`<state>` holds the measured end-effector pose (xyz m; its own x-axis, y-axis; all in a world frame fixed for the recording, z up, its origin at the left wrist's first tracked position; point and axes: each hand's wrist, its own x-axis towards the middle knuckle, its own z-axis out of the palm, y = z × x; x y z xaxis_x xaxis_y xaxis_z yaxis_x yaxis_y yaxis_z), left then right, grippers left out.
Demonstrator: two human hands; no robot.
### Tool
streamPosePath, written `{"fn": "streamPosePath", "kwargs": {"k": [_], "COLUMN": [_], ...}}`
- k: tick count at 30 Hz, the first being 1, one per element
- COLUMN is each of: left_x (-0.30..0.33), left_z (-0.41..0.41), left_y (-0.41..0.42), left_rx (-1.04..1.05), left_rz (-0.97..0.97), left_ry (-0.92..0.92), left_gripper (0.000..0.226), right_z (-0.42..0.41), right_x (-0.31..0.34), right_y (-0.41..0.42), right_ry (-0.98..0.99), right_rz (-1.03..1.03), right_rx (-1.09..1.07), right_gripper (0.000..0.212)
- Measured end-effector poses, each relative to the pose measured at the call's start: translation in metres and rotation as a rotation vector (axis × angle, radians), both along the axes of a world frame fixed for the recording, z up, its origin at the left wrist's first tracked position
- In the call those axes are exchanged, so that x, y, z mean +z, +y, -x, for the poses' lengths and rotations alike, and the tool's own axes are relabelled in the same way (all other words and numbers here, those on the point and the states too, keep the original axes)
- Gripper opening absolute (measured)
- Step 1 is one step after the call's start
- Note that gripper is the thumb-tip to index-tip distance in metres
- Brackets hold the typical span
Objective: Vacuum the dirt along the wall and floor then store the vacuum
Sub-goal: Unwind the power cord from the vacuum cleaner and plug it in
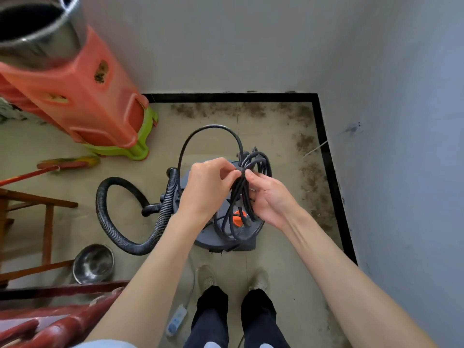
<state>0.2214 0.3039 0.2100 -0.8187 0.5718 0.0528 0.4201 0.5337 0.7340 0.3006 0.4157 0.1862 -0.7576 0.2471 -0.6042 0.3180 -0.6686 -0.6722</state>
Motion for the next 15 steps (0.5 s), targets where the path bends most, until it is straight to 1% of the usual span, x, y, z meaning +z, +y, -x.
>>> {"fn": "streamPosePath", "kwargs": {"k": [4,8,10,15], "left_x": [0.004,0.012,0.015,0.029], "left_z": [-0.004,-0.004,-0.004,-0.014], "left_y": [0.002,0.002,0.005,0.015], "left_rx": [-0.020,-0.105,-0.136,-0.086], "left_rz": [0.052,0.120,0.149,0.051], "left_ry": [0.049,0.129,0.149,0.149], "left_gripper": [0.019,0.027,0.023,0.012], "right_z": [-0.001,-0.005,-0.008,-0.011], "right_x": [0.008,0.017,0.022,0.031], "right_y": [-0.002,0.001,0.003,0.008], "right_ry": [0.023,0.056,0.053,0.022], "right_rz": [0.041,0.087,0.092,0.055], "right_rx": [-0.049,-0.031,-0.022,-0.030], "right_gripper": [0.017,0.017,0.017,0.013]}}
